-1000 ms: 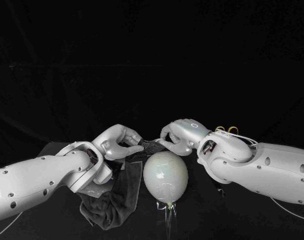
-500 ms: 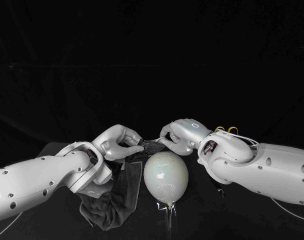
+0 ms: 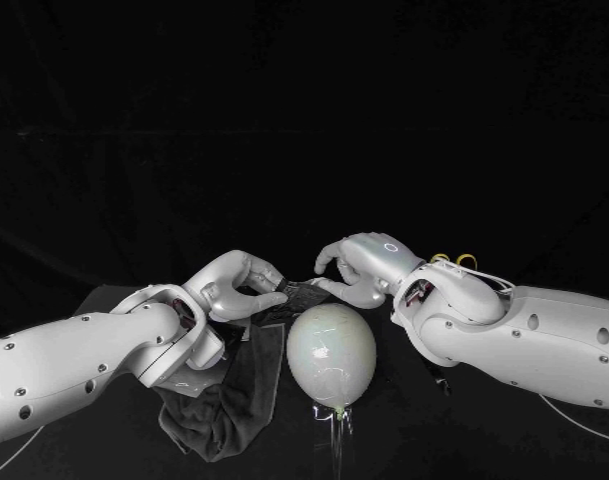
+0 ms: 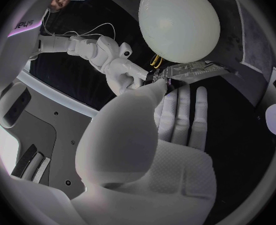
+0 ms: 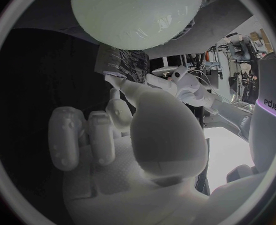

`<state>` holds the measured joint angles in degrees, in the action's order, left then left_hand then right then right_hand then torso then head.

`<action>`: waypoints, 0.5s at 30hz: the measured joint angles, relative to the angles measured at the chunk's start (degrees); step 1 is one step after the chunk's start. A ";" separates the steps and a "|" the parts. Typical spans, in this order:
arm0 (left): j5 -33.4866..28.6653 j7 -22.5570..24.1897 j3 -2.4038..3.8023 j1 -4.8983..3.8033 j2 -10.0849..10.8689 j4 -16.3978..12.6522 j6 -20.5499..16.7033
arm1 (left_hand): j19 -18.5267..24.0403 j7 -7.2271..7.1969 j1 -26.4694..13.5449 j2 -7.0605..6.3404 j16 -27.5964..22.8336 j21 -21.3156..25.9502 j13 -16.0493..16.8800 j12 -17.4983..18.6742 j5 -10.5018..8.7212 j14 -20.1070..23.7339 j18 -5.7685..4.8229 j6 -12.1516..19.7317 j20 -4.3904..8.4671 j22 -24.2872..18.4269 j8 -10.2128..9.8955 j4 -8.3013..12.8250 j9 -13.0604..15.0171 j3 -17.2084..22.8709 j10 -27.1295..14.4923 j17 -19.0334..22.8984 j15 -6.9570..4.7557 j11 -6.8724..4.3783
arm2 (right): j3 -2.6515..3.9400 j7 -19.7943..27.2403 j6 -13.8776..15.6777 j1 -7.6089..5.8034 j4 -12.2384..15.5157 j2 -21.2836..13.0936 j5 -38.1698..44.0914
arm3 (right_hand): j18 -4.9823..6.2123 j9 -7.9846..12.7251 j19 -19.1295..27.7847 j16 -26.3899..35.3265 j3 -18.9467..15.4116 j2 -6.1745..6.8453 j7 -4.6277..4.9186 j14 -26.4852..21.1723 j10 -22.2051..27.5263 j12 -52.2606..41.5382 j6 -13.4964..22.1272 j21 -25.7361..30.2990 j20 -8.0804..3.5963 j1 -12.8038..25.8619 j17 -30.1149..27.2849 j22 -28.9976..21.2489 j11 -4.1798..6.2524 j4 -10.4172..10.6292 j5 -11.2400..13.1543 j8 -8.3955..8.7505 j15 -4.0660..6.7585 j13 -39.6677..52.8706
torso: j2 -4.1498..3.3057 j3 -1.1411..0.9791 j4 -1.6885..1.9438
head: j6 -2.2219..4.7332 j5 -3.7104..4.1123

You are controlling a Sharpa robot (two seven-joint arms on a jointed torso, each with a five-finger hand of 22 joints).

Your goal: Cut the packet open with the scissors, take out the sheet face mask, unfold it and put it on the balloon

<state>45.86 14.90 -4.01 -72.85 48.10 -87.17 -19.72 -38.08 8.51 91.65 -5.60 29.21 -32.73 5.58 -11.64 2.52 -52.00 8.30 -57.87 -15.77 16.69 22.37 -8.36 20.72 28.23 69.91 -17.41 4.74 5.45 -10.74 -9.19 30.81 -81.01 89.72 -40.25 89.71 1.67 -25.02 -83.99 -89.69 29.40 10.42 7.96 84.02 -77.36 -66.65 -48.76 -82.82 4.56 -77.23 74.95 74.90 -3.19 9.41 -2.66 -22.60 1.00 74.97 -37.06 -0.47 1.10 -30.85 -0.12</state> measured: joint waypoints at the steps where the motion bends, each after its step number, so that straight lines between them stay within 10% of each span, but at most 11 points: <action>1: 0.00 0.00 0.00 0.00 0.01 -0.01 0.00 | 0.00 0.00 0.00 0.00 0.00 0.00 0.00 0.00 -0.01 0.00 0.00 0.00 0.00 0.00 0.00 0.00 0.00 0.00 0.00 0.00 0.00 0.00 | 0.00 0.00 0.18 0.00 -0.09 0.04 0.00 | 0.00 0.03 0.00 0.00 -0.11 0.12 -0.05 0.00 0.00 0.00 -0.32 -0.07 0.00 -0.29 0.00 0.00 0.00 -0.11 0.00 0.00 0.00 0.00 | 0.00 0.01 0.01 | 0.01 0.01; 9: 0.00 0.00 0.00 0.00 0.11 -0.10 0.00 | 0.00 -0.09 0.00 -0.01 0.00 0.00 0.00 0.00 -0.01 0.00 0.00 0.09 0.00 0.00 -0.07 0.00 0.00 0.00 0.00 0.00 0.00 0.00 | 0.00 -0.24 1.65 0.00 -0.87 0.34 0.05 | 0.00 0.15 0.09 0.07 0.09 -1.04 -0.42 0.00 -0.01 -0.67 -2.26 -1.16 0.09 -2.37 0.00 0.02 0.00 -1.21 0.00 -0.04 0.00 0.00 | 0.00 0.01 0.02 | 0.14 -0.03; 15: 0.00 -0.01 0.00 0.00 0.13 -0.11 0.00 | 0.00 -0.02 -0.08 -0.09 0.00 0.00 -0.01 0.00 -0.02 0.00 0.00 0.19 0.00 0.00 0.21 0.00 0.00 -0.01 0.00 0.00 0.00 0.00 | 0.00 -0.29 2.43 0.00 -0.94 0.51 0.10 | 0.00 -0.84 0.10 0.10 -0.07 -2.08 -2.22 -0.18 -1.25 -2.59 -6.92 -2.56 0.10 -4.15 0.00 0.04 1.48 -2.78 0.01 -3.19 0.69 0.00 | 0.00 0.01 -0.02 | 0.19 -0.05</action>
<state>45.86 14.89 -4.01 -72.85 48.23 -87.28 -19.72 -38.08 8.49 91.58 -5.69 29.21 -32.73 5.57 -11.64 2.50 -52.00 8.31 -57.68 -15.77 16.69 22.58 -8.36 20.72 28.22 69.91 -17.41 4.74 5.46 -10.75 -9.48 33.25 -81.01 88.78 -39.73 89.81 1.67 -25.86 -83.89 -89.58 29.34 8.35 5.74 83.84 -78.61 -69.24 -55.69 -85.38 4.65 -81.38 74.95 74.94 -1.72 6.64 -2.66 -25.78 1.70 74.97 -37.06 -0.46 1.09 -30.66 -0.17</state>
